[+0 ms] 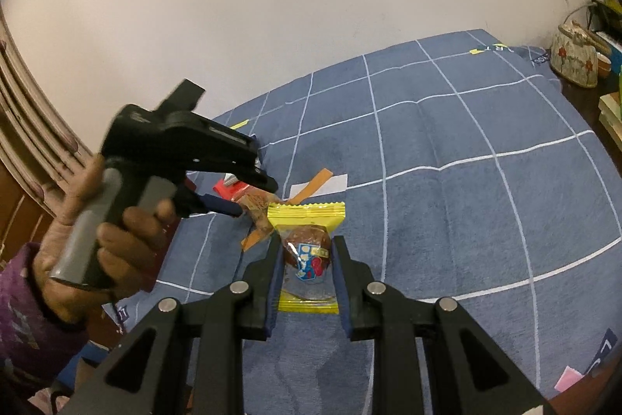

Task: Organize snacks
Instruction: 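Grasp the clear printed snack bag with the left gripper while the right gripper holds the yellow cake, then carry the clear snack bag into the tin and open the left gripper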

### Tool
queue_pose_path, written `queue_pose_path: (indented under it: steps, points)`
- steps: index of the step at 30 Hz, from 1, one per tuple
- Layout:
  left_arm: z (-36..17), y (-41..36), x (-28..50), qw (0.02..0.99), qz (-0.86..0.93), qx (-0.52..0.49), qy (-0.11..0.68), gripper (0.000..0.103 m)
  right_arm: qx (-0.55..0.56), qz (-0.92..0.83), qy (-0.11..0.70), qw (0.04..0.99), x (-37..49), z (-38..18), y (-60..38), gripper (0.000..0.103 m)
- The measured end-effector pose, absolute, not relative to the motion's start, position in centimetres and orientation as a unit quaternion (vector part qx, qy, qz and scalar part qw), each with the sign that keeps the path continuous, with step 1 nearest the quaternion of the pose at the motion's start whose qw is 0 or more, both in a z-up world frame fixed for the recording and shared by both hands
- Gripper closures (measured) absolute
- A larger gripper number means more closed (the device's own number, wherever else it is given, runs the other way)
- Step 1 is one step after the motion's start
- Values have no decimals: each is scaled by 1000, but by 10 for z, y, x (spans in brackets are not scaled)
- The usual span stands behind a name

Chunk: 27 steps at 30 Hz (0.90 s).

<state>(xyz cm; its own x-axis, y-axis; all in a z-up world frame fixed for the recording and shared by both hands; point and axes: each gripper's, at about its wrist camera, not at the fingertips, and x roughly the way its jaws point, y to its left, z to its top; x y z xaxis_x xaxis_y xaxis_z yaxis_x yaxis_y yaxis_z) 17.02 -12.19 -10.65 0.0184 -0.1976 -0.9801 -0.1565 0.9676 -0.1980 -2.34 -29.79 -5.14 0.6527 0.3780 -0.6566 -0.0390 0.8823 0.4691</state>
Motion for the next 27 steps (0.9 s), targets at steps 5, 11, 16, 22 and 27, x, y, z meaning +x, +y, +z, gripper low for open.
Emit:
queue_pose_path:
  steps: [5, 11, 16, 22, 27]
  points:
    - [-112, -123, 174, 696, 16, -142, 704, 47, 223, 121, 397, 882, -23, -52, -302, 79]
    - [-109, -133, 175, 708, 28, -108, 698, 65, 235, 118, 400, 878, -21, -57, -307, 79]
    - [-99, -124, 147, 734, -21, -85, 673, 65, 227, 115, 401, 880, -21, -55, -305, 79]
    - [-65, -87, 90, 782, -93, -61, 614, 65, 206, 119, 404, 883, -21, -53, -291, 79]
    - [-42, -55, 57, 808, -103, -44, 578, 65, 183, 124, 408, 886, -22, -54, -277, 79]
